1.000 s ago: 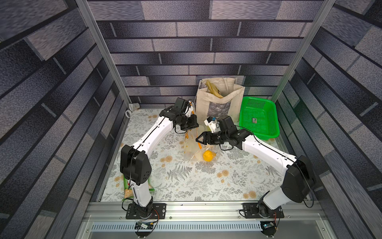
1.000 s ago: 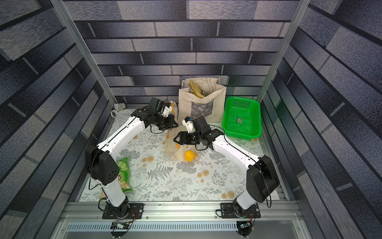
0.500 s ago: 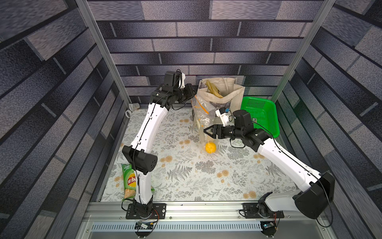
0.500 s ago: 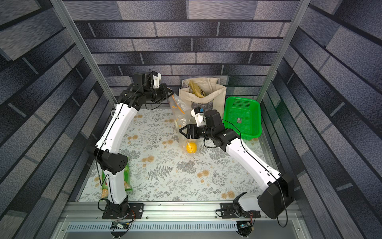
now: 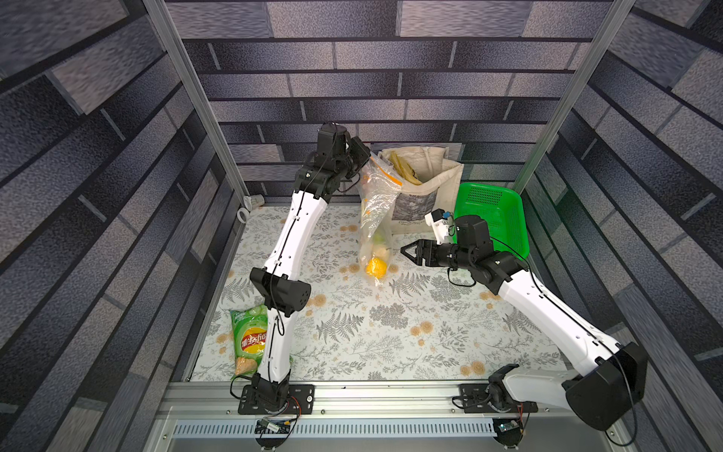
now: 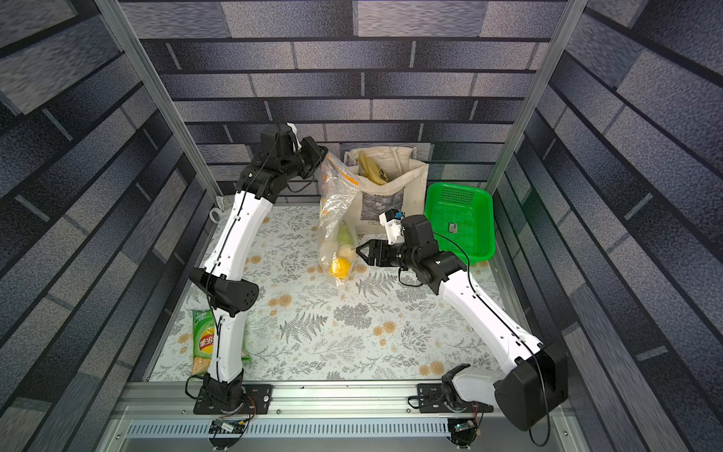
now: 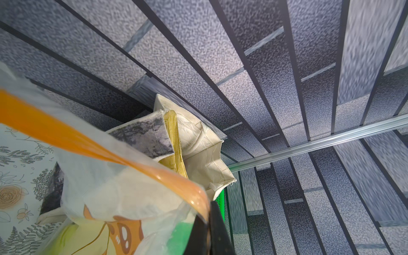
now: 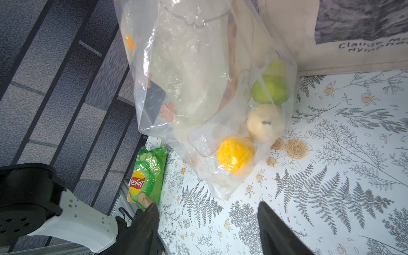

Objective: Open the zip-top bag and take out the pear
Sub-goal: Adjust the zipper food storage bag at the center of the board.

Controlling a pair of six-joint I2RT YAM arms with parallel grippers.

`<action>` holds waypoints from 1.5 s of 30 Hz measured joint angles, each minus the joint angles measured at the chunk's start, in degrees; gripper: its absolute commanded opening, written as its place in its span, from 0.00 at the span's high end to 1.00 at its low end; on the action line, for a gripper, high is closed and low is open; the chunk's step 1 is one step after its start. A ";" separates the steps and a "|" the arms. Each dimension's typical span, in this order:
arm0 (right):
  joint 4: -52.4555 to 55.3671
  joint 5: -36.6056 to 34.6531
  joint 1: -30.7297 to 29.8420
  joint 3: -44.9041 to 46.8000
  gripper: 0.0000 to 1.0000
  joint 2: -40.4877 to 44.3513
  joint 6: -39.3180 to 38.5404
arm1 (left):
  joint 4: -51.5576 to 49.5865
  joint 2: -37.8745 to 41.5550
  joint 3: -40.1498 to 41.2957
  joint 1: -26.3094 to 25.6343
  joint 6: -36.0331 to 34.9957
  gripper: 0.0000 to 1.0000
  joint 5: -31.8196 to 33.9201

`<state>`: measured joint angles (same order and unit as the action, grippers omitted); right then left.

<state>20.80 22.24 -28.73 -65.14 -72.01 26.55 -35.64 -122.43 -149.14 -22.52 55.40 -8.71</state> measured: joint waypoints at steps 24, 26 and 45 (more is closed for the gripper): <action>1.95 7.98 -3.98 -3.10 0.27 -3.41 -8.22 | 14.43 54.36 79.32 -2.86 4.98 1.00 4.57; 1.55 7.82 -4.87 -3.02 0.30 -3.69 -9.09 | 13.03 56.35 79.87 -2.19 3.91 1.00 4.72; -8.57 -5.62 -6.14 -1.22 0.26 -22.62 17.40 | 3.04 64.63 87.25 12.28 -3.08 1.00 -0.33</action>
<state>12.23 16.62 -34.87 -66.37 -94.63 43.94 -32.60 -57.80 -61.89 -10.24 52.31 -9.04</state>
